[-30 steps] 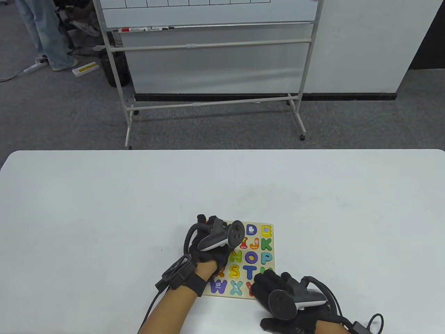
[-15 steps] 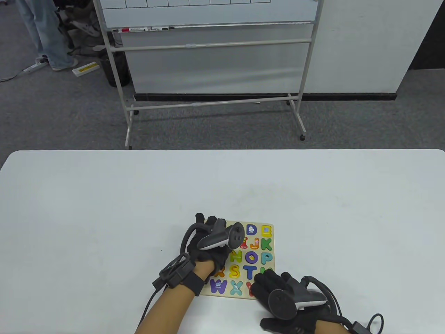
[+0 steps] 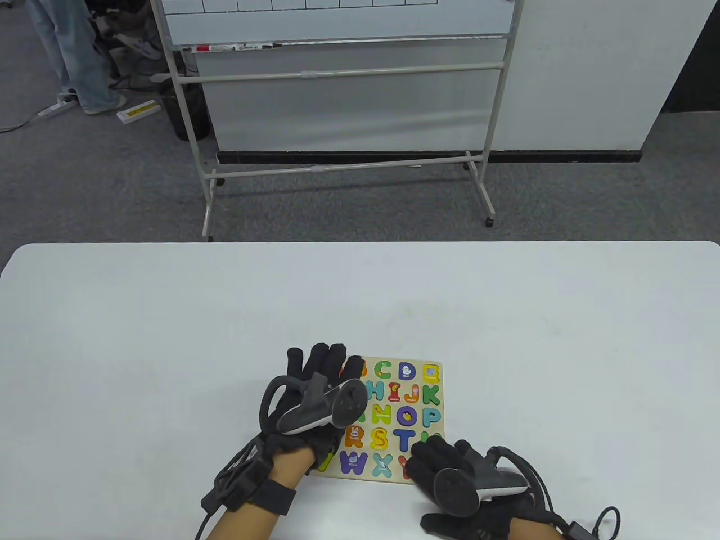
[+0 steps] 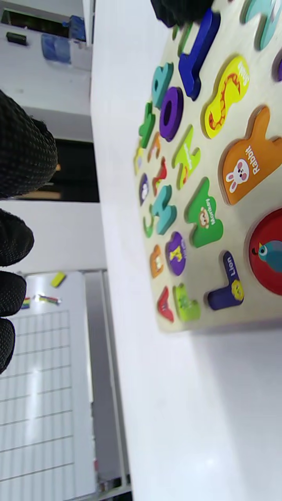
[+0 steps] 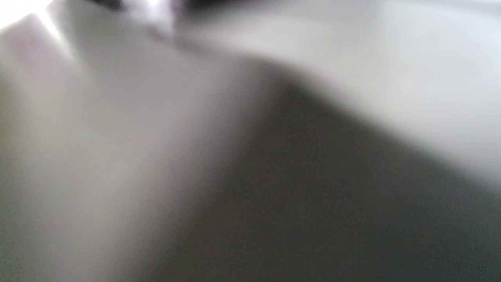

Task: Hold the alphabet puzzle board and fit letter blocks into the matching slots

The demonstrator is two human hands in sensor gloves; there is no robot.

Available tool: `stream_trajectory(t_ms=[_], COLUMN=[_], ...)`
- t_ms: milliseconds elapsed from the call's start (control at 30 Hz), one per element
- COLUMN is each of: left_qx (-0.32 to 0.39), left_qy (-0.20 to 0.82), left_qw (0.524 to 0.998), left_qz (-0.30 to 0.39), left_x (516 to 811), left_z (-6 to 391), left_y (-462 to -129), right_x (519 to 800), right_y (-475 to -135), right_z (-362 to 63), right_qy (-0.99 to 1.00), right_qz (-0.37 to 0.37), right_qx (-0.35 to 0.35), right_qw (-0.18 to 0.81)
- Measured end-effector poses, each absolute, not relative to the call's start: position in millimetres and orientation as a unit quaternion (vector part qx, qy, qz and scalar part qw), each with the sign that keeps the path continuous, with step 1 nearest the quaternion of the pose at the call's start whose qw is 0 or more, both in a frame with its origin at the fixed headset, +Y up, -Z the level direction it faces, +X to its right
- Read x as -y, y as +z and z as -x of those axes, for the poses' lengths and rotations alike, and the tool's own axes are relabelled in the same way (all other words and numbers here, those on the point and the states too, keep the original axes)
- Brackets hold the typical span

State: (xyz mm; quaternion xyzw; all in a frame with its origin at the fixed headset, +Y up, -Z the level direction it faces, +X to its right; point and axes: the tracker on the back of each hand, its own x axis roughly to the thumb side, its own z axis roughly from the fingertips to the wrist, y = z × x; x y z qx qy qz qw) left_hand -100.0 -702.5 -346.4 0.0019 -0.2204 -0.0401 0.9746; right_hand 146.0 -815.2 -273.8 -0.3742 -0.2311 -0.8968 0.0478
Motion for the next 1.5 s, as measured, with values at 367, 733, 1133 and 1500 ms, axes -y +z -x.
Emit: stream_trajectory(t_ms=[367,733,1133,1500], left_qx=[0.202,0.208,0.203,0.194], left_qy=[-0.015,-0.025,-0.002,0.006], left_qw=[0.979,0.978,0.979,0.981], left_qz=[-0.033,-0.022,-0.003,-0.003], left_x=[703.4,722.7,724.5,723.7], left_z=[135.0,142.2,145.9,150.5], left_y=[-284.0,-277.6,-282.0,-286.3], right_x=[814.0,813.6,789.1,743.5], right_y=[-273.4,-273.2,-275.8,-286.3], right_z=[-145.3,-144.8,-146.0,-184.0], right_qy=[-0.9,-0.902,-0.934,-0.971], right_qz=[0.368,0.364,0.337,0.234], right_qx=[0.231,0.229,0.116,-0.008], right_qw=[0.043,0.042,-0.014,-0.054])
